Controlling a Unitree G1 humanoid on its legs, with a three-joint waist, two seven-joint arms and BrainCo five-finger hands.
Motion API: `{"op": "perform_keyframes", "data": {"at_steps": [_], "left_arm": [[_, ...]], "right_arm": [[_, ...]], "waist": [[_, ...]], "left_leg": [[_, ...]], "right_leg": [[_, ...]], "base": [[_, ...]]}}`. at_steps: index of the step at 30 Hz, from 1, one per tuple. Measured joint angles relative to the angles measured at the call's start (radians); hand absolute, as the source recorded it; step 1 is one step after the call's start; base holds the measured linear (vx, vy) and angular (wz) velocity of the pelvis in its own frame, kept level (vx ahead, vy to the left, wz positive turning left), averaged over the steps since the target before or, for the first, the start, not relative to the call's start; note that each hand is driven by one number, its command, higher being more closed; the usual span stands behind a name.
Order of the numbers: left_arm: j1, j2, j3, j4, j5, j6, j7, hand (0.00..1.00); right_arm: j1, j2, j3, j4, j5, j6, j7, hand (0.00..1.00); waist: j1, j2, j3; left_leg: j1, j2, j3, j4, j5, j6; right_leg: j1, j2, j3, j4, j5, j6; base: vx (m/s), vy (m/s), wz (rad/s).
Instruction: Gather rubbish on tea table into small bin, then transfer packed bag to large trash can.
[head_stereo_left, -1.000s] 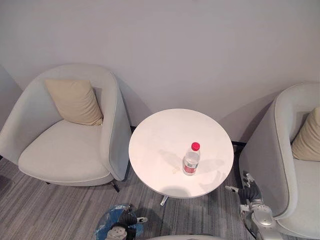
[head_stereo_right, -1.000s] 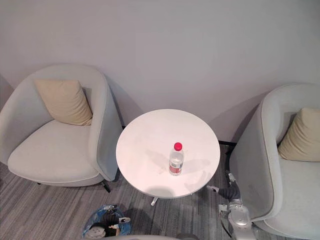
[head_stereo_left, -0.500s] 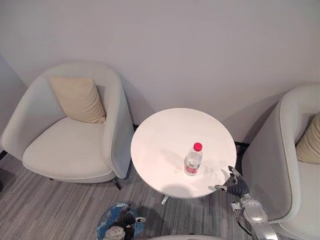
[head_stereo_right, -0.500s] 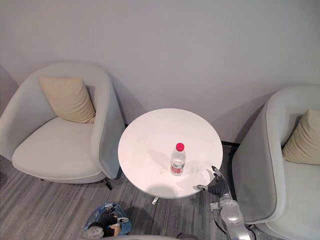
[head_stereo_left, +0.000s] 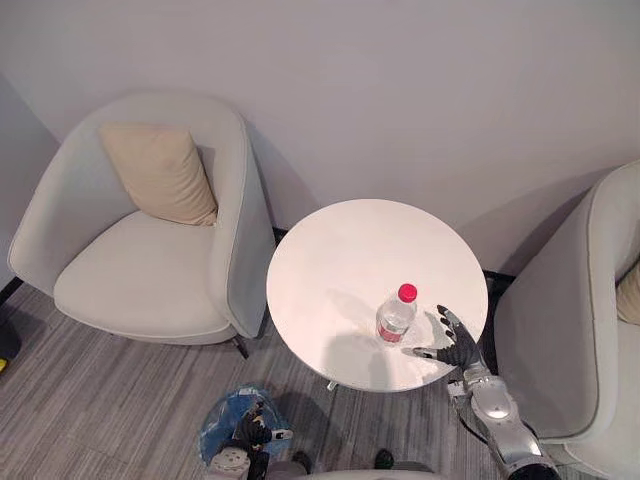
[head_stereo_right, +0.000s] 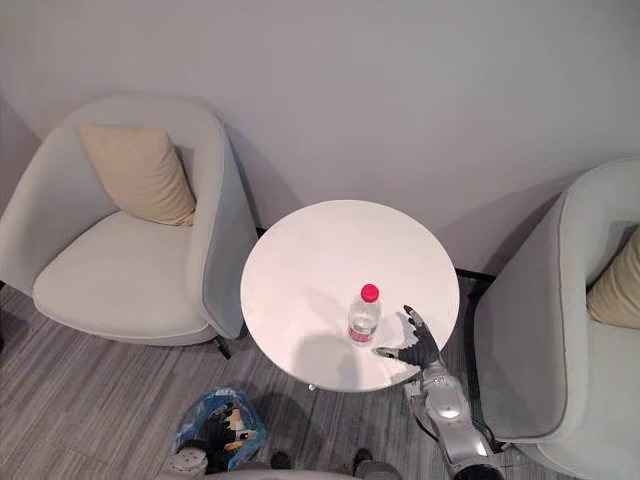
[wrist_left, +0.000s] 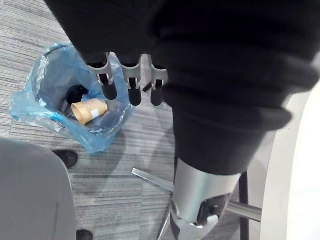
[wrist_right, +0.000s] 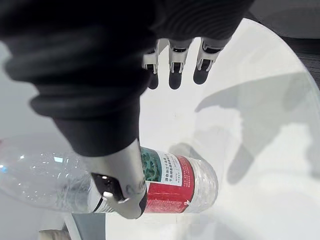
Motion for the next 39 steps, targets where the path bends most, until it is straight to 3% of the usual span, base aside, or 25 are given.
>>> {"op": "perform_keyframes", "data": {"at_steps": [18,19,26,28,35,39], "left_arm": [[0.001,-0.001,-0.001,-0.027,-0.006,-0.002,0.005,0.0],[0.001,-0.001,-0.001,-0.033,-0.006,-0.002,0.007,0.0],[0.001,-0.004,-0.001,-0.04,-0.006,-0.004,0.019,0.0],[-0.002,-0.007,-0.001,-0.044,-0.008,-0.013,0.019,0.0],[-0.001,-0.008,-0.001,-0.052,-0.022,-0.023,0.019,0.0],[-0.001,-0.008,0.0,-0.051,-0.022,-0.023,0.019,0.0]], "right_arm": [[-0.098,0.045,0.109,0.076,0.022,0.0,-0.022,0.0],[-0.106,0.045,0.114,0.09,0.022,0.0,-0.021,1.0],[-0.177,0.05,0.139,0.127,0.022,0.001,-0.028,1.0],[-0.193,0.051,0.143,0.145,0.023,0.001,-0.046,1.0],[-0.254,0.051,0.149,0.177,0.059,0.003,-0.061,1.0],[-0.251,0.045,0.147,0.083,0.07,0.003,-0.063,1.0]], "waist": [[0.02,0.009,0.013],[0.029,0.009,0.013],[0.039,0.01,0.019],[0.057,0.01,0.031],[0.058,0.011,0.045],[0.057,0.012,0.046]], "left_leg": [[-0.066,-0.007,-0.093,0.022,0.002,-0.002],[-0.066,-0.007,-0.093,0.023,0.002,-0.002],[-0.078,-0.011,-0.111,0.033,0.002,-0.002],[-0.077,-0.011,-0.12,0.035,0.002,-0.002],[-0.078,-0.011,-0.122,0.034,0.003,-0.003],[-0.078,-0.01,-0.118,0.032,0.003,-0.003]], "right_leg": [[-0.024,-0.003,-0.056,-0.003,0.003,-0.002],[-0.022,-0.003,-0.056,-0.006,0.003,-0.002],[-0.016,-0.004,-0.075,-0.016,0.003,-0.002],[-0.012,-0.003,-0.081,-0.016,0.003,-0.003],[-0.012,-0.002,-0.081,-0.017,0.005,-0.005],[-0.013,-0.002,-0.076,-0.019,0.006,-0.006]], "base": [[-0.01,0.001,0.09],[0.03,0.0,0.07],[0.01,0.011,0.08],[-0.02,0.013,0.1],[-0.01,0.007,0.01],[0.0,0.009,-0.02]]}}
